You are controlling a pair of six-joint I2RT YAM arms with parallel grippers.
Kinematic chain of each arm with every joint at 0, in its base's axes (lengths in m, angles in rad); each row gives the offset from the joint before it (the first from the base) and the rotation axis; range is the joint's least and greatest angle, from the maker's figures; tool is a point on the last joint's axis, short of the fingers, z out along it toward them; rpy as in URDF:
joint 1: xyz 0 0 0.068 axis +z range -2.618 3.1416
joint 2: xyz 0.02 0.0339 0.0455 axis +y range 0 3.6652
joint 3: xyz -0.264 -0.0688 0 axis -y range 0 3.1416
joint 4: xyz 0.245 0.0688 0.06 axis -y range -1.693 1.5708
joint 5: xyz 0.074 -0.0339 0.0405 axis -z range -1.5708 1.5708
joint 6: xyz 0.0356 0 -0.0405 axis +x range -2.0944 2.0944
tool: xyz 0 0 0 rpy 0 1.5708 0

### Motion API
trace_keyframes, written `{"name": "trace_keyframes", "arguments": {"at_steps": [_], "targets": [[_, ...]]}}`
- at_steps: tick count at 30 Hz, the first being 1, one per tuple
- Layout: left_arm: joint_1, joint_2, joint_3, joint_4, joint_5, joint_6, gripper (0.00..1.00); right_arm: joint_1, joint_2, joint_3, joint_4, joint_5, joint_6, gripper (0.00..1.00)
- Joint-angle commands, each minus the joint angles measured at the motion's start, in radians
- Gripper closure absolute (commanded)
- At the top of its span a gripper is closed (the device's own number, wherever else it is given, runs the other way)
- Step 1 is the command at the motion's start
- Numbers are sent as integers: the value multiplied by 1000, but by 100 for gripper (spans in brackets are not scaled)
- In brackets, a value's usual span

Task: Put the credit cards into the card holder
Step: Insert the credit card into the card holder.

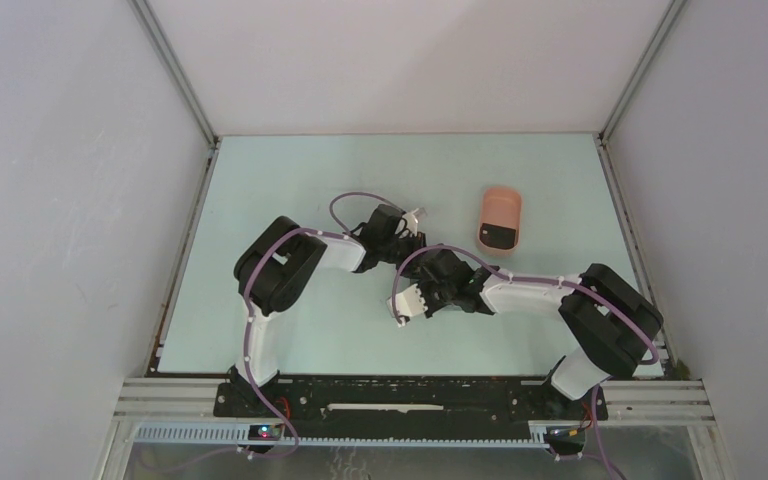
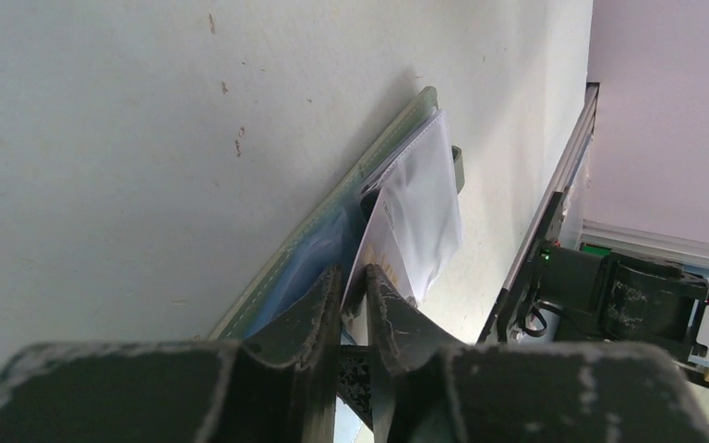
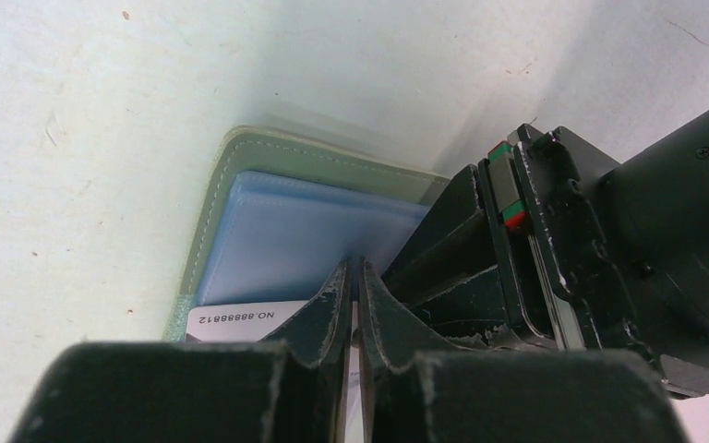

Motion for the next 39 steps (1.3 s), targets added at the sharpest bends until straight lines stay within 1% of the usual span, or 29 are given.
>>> {"name": "trace_keyframes", "arguments": {"at_steps": [1, 11, 17, 39], "targets": [[-18, 30, 27, -74, -32, 49, 77, -7, 8, 8, 9, 33, -19, 88], [-18, 24, 30, -97, -51, 62, 66, -32, -2, 7, -31, 33, -27, 90], [-14, 20, 34, -106, -64, 66, 62, -49, -16, -7, -39, 37, -36, 91], [8, -30, -16, -94, -118, 80, 59, -66, -36, -10, -66, 16, -19, 92]]}}
